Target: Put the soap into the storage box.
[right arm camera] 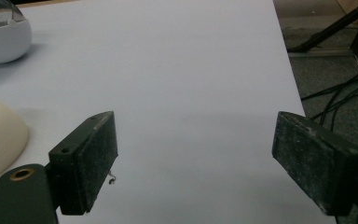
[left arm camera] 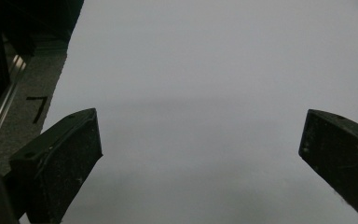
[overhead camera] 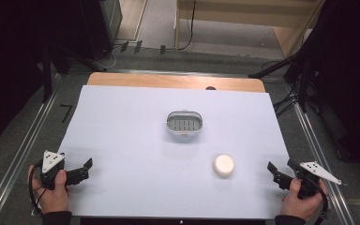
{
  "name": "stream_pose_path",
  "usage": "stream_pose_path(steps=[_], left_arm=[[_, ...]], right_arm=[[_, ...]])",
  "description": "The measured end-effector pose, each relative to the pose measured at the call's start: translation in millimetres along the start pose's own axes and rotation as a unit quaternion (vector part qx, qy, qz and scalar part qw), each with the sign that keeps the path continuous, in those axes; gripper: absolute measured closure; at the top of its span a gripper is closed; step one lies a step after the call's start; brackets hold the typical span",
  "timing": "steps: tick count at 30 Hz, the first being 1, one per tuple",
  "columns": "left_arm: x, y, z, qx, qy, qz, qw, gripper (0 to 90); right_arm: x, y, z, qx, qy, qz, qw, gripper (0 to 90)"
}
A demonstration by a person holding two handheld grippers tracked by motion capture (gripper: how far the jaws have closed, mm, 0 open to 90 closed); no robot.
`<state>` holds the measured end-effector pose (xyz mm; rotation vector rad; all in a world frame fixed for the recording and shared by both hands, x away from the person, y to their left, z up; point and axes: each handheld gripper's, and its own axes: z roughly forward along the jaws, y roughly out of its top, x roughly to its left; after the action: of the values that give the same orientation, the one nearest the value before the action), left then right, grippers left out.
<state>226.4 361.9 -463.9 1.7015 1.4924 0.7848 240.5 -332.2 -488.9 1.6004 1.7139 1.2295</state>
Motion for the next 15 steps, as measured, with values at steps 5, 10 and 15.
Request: stream_pose_path(steps=[5, 10, 15], left_arm=[[0.1, 0.3, 0.0, 0.003, -0.001, 0.002, 1.0000, 0.0], [-0.8, -0.5, -1.2, -0.004, 0.002, 0.005, 1.0000, 0.0], [-2.7, -1.1, -1.6, -0.008, 0.008, 0.011, 0.9999, 0.0]], right_arm=[[2.1, 1.0, 1.3, 0.016, 0.009, -0.018, 0.9997, 13.0], [1.9, 3.8, 4.7, 0.044, 0.019, -0.025, 0.9986, 14.5], [3.8, 5.8, 5.6, 0.072, 0.025, -0.045, 0.9961, 18.3]])
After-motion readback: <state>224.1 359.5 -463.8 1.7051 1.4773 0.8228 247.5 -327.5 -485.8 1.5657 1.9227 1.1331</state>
